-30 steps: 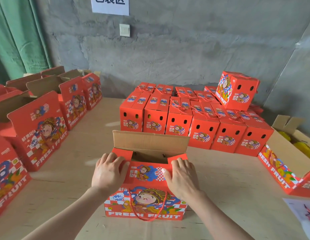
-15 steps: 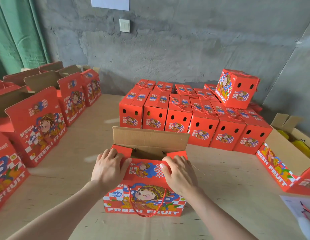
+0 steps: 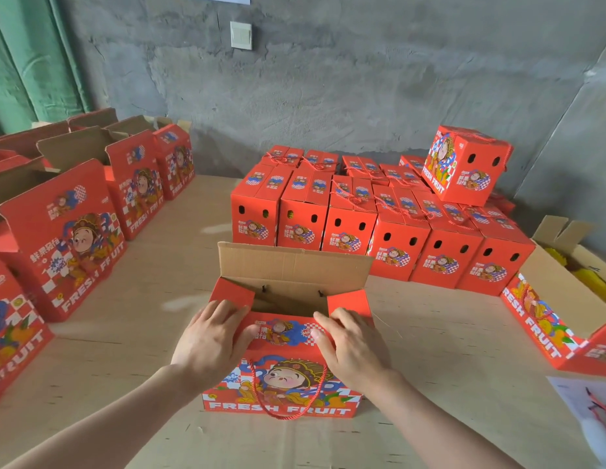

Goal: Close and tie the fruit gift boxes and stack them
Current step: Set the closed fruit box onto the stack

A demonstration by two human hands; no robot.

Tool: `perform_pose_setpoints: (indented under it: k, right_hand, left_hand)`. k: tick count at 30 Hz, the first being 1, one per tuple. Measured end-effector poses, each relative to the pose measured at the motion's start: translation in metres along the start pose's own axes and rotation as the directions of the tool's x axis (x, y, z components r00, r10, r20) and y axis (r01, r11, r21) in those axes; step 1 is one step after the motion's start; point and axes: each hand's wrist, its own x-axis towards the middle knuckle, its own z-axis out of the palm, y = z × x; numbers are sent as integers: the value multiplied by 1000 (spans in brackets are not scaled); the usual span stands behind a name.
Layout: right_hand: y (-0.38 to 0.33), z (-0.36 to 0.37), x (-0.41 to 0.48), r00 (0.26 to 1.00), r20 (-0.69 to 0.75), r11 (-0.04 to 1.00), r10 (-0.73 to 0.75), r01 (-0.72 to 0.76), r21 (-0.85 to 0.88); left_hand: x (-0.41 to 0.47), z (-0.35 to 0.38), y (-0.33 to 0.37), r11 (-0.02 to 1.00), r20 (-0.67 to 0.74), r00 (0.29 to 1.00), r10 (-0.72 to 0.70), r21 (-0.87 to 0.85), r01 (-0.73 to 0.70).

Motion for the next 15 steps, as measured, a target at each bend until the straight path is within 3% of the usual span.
perform_pose_setpoints:
  k: [5,8,10,12,15]
  right_hand:
    - [-1,0,5,999,40,1000,19,-19,3]
    - [-1,-1,-1,999,-30,999,33,-34,-27]
    - [-3,-2,-6,988,-139,997,69,-74,-33]
    - [-2,-2,-9,980,-147,990,133,-137,-19]
    - [3,3,-9,983,-28,983,184,-183,30]
  left_hand:
    - [3,3,-2,994,205,973,-106,3,107]
    - [1,3,-1,994,175,979,-108,49,101]
    - [-2,4,-1,977,105,971,-213,41,209]
    - [-4,6,-1,913,44,920,-390,-114,393]
    - [1,4,-1,739,139,816,-561,-361,569]
